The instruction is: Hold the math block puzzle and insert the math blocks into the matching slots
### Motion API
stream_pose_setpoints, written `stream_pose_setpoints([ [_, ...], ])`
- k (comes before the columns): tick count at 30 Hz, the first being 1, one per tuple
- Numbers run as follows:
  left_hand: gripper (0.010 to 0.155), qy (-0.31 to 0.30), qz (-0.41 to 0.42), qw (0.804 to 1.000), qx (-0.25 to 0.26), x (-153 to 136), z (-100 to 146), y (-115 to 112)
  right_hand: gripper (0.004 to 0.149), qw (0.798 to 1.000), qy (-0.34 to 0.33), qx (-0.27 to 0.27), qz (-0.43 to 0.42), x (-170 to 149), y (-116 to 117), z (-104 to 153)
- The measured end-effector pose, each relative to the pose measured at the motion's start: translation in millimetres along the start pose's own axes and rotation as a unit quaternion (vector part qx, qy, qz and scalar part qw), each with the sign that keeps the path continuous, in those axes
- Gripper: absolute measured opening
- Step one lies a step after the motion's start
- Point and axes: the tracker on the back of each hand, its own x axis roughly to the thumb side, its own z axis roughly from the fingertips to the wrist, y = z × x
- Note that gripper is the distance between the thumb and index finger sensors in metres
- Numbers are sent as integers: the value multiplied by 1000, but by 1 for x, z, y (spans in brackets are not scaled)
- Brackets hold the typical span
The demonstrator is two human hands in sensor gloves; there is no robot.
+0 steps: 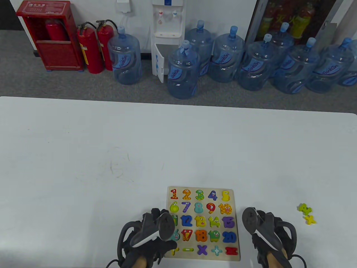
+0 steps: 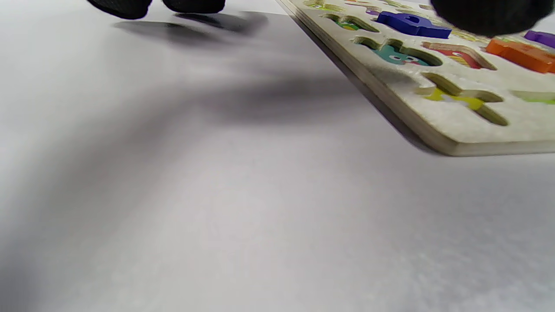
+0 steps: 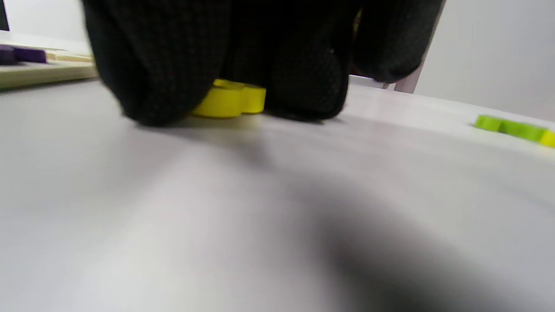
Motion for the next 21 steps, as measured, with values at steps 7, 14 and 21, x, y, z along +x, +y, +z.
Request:
stream_pose_setpoints([
  [7, 95, -2, -1, 1000, 6, 0, 1, 1, 65, 997, -64, -34, -9, 37, -28, 3],
  [14, 95, -3, -2, 1000, 3, 1, 1, 1, 65, 983, -172, -22, -61, 115, -49, 13],
  [21, 95, -6, -3, 1000, 4, 1, 1, 1, 64, 981, -192, 16, -26, 155, -41, 6],
])
